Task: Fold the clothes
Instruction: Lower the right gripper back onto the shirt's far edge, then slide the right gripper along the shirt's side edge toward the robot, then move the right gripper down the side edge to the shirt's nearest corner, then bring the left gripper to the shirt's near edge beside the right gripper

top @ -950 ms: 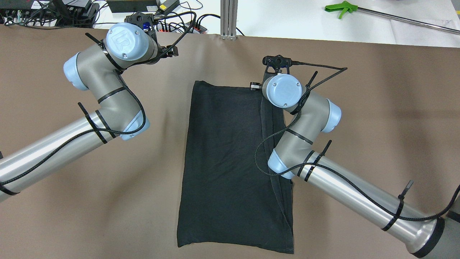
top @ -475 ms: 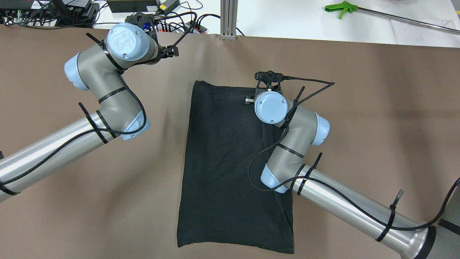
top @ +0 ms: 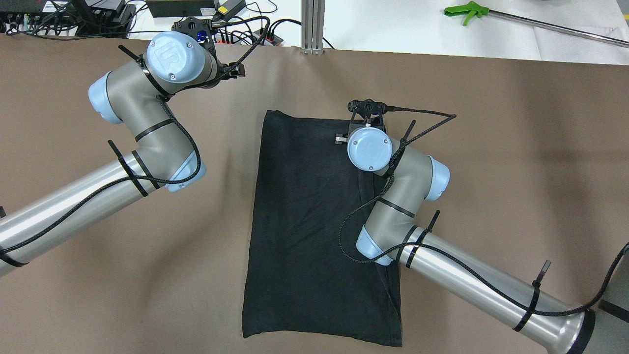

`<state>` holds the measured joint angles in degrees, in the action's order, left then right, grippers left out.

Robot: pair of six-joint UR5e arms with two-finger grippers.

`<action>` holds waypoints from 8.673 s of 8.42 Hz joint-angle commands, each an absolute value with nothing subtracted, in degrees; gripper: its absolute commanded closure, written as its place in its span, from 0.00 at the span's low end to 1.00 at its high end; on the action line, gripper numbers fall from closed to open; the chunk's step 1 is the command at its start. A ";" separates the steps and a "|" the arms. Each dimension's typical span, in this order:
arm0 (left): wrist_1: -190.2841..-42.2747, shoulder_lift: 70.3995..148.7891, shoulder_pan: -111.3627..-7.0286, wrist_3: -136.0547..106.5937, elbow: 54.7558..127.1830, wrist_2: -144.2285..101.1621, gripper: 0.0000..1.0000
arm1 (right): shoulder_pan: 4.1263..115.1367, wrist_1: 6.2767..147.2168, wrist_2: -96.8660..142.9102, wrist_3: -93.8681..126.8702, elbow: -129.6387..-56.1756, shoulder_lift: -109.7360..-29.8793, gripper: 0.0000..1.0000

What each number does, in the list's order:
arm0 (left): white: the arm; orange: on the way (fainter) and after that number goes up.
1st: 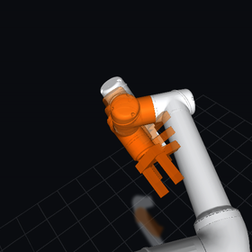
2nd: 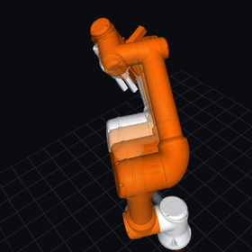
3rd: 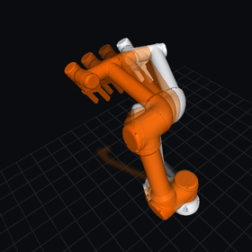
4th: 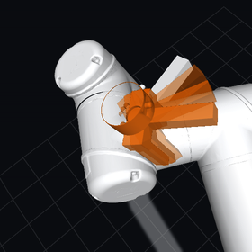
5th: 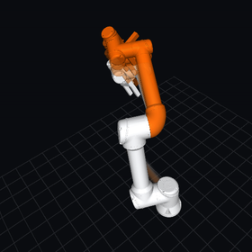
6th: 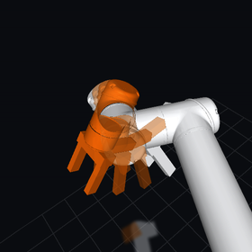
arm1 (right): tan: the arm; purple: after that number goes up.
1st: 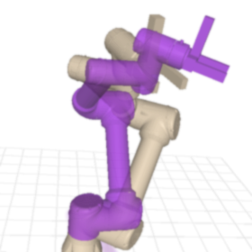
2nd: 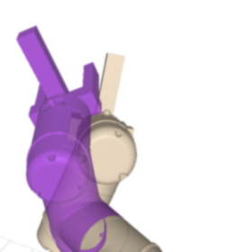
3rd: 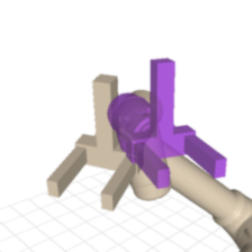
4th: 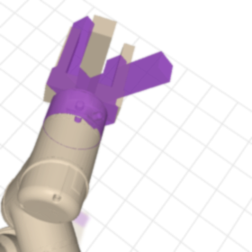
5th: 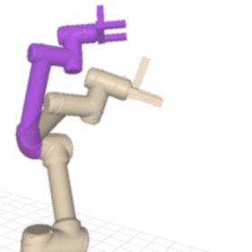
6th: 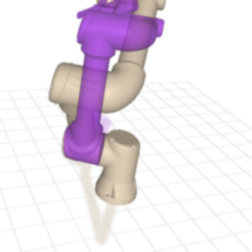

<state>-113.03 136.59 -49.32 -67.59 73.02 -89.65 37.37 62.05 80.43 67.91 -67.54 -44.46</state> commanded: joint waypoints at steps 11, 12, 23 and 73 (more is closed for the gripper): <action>-112.94 137.81 -49.92 -67.68 72.16 -89.65 0.06 | 44.80 54.31 88.19 55.02 -73.47 -55.99 0.05; -112.94 137.81 -49.92 -67.68 72.16 -89.65 0.06 | 45.87 55.19 92.68 55.11 -75.04 -55.73 0.05; -113.12 138.34 -49.48 -68.47 72.69 -89.65 0.05 | 34.81 57.66 94.92 76.99 -90.86 -67.46 0.06; -119.21 119.07 -35.90 -95.06 107.26 -100.90 0.05 | 11.60 53.61 84.20 102.39 -112.06 -76.64 1.00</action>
